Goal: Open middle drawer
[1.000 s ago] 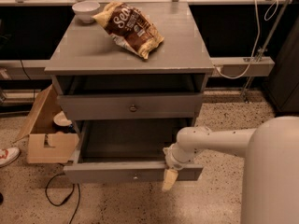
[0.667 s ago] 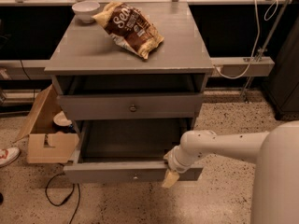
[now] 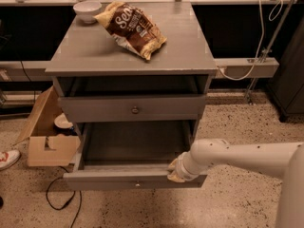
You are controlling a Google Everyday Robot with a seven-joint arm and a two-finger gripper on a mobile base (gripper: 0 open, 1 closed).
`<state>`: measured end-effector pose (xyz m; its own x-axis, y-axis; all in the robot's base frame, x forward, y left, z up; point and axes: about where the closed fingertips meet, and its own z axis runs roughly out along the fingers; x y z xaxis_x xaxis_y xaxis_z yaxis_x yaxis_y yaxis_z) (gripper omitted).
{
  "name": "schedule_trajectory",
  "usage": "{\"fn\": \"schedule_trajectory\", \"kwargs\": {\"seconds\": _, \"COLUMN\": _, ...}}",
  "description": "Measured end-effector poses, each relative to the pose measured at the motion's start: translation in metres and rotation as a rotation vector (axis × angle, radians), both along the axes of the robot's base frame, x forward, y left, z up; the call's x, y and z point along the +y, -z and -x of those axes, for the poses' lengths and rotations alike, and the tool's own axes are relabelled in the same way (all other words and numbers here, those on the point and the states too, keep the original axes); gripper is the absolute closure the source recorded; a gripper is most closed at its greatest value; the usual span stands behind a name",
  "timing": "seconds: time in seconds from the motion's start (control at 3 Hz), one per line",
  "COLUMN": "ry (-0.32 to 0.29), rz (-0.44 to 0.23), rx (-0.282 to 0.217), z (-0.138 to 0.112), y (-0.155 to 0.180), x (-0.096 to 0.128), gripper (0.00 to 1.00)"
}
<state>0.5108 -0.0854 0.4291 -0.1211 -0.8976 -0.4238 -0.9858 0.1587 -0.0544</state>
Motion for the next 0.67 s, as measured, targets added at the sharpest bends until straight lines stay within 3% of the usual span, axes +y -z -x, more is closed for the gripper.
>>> {"fn": "schedule_trajectory", "kwargs": {"seconds": 0.33, "ry": 0.001, "rz": 0.000, "rx": 0.000, "z": 0.0003, "y": -0.0001, "x": -0.0003, "gripper": 0.74}}
{"fn": "schedule_trajectory", "kwargs": {"seconds": 0.67, "ry": 0.001, "rz": 0.000, "rx": 0.000, "z": 0.0004, "y": 0.0000, "x": -0.0003, "gripper": 0.51}}
